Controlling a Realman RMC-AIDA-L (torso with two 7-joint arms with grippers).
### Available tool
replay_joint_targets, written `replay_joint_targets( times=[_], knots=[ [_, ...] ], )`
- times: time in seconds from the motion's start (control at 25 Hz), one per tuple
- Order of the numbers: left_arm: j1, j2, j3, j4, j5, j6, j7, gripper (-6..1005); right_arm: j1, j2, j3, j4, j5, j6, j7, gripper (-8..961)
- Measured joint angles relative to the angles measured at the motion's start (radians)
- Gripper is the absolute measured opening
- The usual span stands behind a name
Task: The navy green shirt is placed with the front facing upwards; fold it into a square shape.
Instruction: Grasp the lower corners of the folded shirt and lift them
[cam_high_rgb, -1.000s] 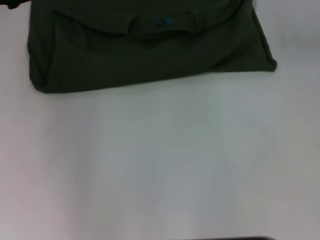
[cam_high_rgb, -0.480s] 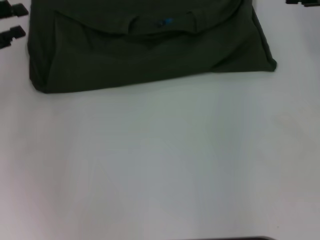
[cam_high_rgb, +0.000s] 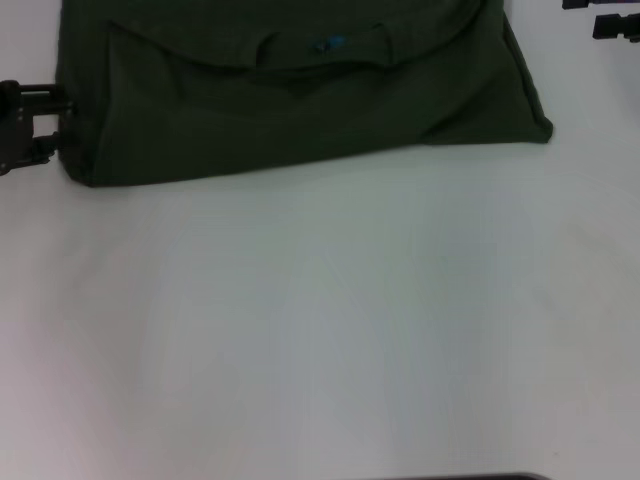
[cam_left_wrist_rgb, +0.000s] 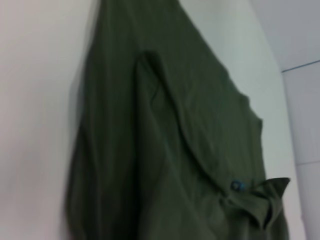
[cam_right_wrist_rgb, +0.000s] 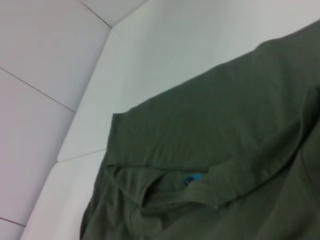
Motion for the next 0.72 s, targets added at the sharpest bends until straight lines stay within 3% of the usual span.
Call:
replay_joint_targets(
  times=[0.12,0.4,0.72],
  knots=[
    [0.0,-0.002,0.006,-0.002,0.012,-0.023,0.002,581,-0.002,0.0,-0.003,0.0,-0.004,-0.002,0.001,922],
    [-0.006,-0.04,0.097,-0.017,0.014,-0.154,0.058,581,-0.003,0.006,-0.006,0.003,-0.004,-0.006,0.0,923],
    [-0.024,-0.047,0.194,-0.01,0.015,-0.241,0.061,582,-0.003,0.004,-0.006,0.004,-0.004,-0.008,0.0,923]
  ],
)
